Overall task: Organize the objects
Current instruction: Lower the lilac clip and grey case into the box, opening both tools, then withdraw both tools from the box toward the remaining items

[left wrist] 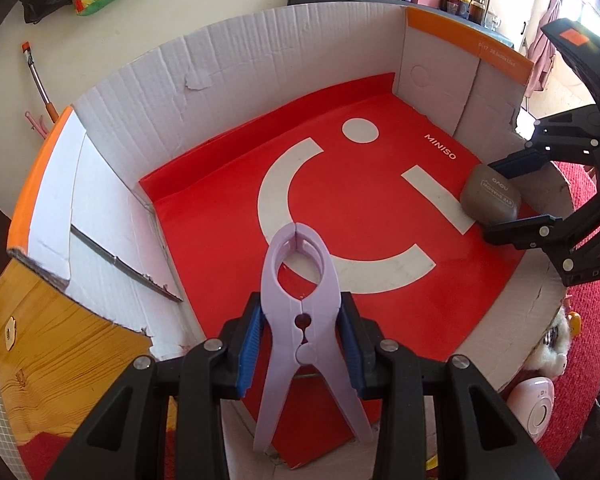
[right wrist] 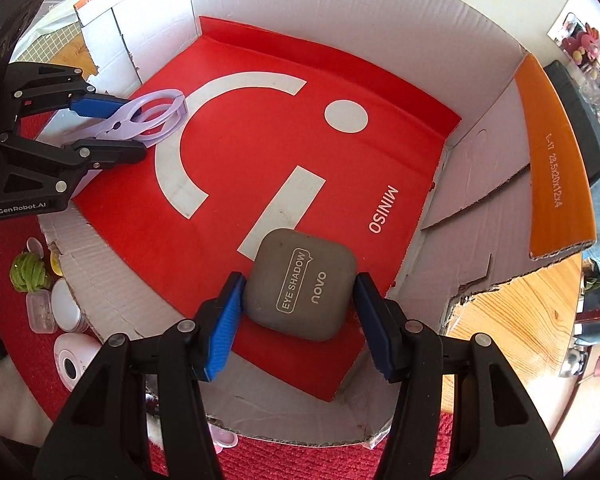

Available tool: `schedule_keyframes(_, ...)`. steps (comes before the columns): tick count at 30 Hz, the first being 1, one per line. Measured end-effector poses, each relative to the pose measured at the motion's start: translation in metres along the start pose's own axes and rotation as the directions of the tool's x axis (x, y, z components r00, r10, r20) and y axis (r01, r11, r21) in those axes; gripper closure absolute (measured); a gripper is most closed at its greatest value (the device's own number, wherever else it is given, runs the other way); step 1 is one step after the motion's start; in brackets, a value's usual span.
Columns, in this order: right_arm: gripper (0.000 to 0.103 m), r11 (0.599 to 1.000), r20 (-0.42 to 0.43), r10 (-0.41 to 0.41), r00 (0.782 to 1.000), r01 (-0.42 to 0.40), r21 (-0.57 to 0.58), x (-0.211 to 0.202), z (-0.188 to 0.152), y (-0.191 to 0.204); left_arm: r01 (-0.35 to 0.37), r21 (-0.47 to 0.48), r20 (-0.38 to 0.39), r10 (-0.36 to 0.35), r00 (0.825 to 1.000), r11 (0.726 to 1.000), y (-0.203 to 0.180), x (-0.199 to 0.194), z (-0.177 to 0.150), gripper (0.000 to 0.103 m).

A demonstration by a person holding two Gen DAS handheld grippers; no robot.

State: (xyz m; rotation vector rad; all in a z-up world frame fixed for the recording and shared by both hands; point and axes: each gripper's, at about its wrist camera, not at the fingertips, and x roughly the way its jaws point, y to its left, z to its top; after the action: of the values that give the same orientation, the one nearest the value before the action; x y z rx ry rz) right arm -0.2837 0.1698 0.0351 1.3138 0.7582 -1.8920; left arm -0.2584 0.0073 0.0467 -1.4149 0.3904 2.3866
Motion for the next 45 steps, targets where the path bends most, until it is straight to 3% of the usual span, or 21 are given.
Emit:
schedule_keyframes(22,0.049,1.0,0.003,0.004,1.0,-0.004,0.005,-0.014,-0.026,-0.002,0.0,-0.003,0.002,0.0,1.0,1.0,-0.003,0.0,-0.001,0.061)
schedule_keyframes(31,0.041,1.0,0.016,0.005,1.0,-0.005,-0.003,-0.021,-0.042,0.003,0.005,-0.02,0.012,-0.004,1.0,1.0,0.002,-0.003,0.0,0.056)
schedule_keyframes(38,0.038,0.999,0.068,0.022,0.997,-0.026,0.048,-0.041,-0.055,-0.004,0.036,-0.079,0.053,-0.032,0.998,0.996,0.011,-0.014,0.001,0.05)
schedule_keyframes(45,0.033,0.995,0.158,0.019,0.987,-0.034,0.095,-0.076,-0.075,-0.008,0.061,-0.135,0.147,-0.041,0.988,0.989,0.014,-0.047,-0.005,0.043)
